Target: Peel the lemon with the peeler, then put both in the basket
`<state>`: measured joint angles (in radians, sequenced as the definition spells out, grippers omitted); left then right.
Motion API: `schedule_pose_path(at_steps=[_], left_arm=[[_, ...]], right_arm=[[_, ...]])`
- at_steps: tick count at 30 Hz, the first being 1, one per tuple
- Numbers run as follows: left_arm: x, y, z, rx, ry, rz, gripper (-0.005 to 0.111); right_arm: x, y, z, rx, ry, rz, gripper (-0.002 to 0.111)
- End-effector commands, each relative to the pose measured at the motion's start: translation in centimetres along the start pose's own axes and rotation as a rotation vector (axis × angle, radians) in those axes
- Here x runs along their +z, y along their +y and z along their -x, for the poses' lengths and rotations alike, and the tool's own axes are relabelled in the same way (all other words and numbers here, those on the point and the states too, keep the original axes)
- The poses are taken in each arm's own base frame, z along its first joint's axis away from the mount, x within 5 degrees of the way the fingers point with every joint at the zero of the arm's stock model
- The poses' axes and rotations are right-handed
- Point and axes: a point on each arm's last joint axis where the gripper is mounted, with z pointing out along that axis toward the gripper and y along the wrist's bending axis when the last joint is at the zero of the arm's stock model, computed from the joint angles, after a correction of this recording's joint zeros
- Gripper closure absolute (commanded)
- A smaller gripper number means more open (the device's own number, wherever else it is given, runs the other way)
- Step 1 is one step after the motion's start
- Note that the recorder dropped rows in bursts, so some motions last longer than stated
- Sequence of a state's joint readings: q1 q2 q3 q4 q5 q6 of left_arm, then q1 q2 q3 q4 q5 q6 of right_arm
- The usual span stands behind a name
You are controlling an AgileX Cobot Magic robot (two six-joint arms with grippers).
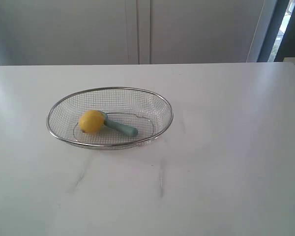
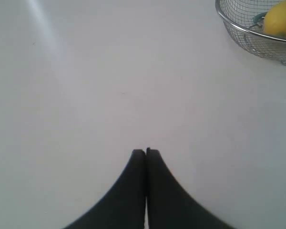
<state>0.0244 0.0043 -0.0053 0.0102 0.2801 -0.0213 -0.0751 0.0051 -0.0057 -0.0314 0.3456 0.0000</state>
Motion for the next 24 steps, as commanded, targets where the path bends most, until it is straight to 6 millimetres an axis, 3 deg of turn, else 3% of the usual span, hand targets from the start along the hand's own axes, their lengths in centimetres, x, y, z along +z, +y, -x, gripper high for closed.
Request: schedule_pose_path(at_steps=[1,24], left_arm=[[0.04,-0.12,-0.12,-0.011,-0.002,-0.018,0.107],[0.04,-0.23,-0.12,0.0,-0.003,-0.037,0.107]], right_arm=[[0.02,-0.04,-0.13,-0.004,-0.003,-0.006,0.108],[0.02,-0.04,-0.13,-0.004,-0.003,-0.006,0.108]])
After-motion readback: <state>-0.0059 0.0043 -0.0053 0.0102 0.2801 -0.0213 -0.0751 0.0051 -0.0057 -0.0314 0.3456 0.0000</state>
